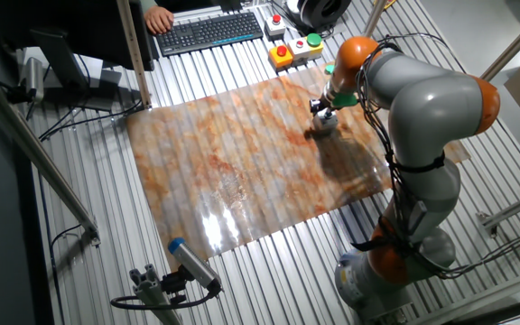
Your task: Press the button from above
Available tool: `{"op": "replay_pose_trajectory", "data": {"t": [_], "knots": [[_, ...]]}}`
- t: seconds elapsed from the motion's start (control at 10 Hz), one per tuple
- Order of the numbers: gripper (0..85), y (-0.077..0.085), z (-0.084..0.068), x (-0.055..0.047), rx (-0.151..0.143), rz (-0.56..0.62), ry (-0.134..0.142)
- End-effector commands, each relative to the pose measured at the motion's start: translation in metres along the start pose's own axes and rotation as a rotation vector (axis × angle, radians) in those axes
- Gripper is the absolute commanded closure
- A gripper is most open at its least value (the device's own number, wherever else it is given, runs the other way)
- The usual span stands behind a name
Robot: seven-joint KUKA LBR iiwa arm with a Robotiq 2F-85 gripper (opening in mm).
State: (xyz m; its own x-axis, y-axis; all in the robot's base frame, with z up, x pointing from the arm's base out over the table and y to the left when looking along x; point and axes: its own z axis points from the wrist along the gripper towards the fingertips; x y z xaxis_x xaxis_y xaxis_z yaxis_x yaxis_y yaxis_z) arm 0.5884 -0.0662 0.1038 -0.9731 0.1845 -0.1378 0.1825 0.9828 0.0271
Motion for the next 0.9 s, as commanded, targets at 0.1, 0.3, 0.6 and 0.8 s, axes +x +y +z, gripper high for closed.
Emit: {"op": "replay_pose_trajectory", "data": {"t": [0.1, 0.3, 0.6, 0.8], "knots": [[34.0, 0.002, -0.021, -0.011, 0.008, 0.008, -0.007], [34.0, 0.008, -0.038, -0.015, 0.017, 0.018, 0.008], [34.0, 0.019, -0.053, -0.021, 0.025, 0.031, 0.016], [51.0, 0.027, -0.067, -0.024, 0.037, 0.053, 0.026]]}}
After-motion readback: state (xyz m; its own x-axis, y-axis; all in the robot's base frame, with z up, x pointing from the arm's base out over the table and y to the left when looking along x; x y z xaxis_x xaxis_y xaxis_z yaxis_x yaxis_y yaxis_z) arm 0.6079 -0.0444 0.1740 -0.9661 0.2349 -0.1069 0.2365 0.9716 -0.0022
